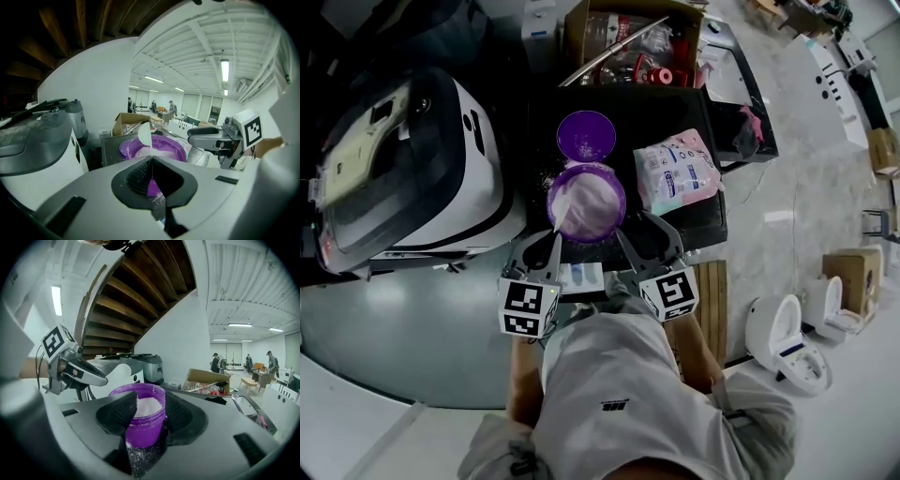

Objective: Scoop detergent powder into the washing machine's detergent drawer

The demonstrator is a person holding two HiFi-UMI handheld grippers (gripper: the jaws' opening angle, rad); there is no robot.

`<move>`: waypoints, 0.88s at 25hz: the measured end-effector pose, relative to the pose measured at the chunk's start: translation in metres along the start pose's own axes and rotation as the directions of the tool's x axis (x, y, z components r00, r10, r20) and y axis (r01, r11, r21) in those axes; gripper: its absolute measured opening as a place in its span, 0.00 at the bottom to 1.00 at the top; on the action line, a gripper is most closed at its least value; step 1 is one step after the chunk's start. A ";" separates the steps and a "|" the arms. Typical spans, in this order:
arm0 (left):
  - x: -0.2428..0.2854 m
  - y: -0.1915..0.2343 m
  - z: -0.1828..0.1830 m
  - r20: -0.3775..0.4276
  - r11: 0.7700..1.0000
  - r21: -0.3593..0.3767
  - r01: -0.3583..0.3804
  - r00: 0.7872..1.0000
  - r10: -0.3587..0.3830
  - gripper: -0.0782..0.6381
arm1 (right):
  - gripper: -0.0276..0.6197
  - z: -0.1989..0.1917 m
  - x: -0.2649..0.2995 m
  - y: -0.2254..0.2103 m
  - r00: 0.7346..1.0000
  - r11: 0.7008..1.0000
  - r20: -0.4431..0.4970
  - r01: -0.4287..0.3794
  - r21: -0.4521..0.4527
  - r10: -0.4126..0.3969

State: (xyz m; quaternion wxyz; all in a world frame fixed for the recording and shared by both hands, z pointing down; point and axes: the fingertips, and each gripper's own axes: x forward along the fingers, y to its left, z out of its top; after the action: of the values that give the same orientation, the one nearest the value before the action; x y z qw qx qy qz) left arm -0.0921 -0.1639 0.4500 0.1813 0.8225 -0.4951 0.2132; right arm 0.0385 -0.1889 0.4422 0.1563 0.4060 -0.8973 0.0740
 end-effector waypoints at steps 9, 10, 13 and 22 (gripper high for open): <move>0.023 0.001 0.008 -0.067 0.999 0.007 -0.046 0.997 0.047 0.13 | 0.32 -0.009 0.016 -0.028 0.998 0.998 -0.014 -0.059 0.037 0.059; 0.025 0.000 0.009 -0.077 0.999 0.009 -0.050 0.996 0.050 0.13 | 0.32 -0.009 0.018 -0.029 0.997 0.997 -0.013 -0.073 0.038 0.073; 0.033 -0.002 0.011 -0.111 0.998 0.022 -0.061 0.992 0.063 0.13 | 0.32 -0.009 0.024 -0.031 0.993 0.993 -0.011 -0.115 0.037 0.115; 0.054 -0.002 0.012 -0.231 0.994 0.100 -0.046 0.971 0.069 0.13 | 0.32 -0.013 0.036 -0.045 0.991 0.990 -0.024 -0.127 0.063 0.129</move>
State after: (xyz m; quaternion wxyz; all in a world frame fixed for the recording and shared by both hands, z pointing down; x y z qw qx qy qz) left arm -0.0655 -0.2084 0.4683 0.1932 0.7846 -0.4833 0.3369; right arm 0.0528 -0.2401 0.4666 0.1515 0.3513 -0.9165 0.1169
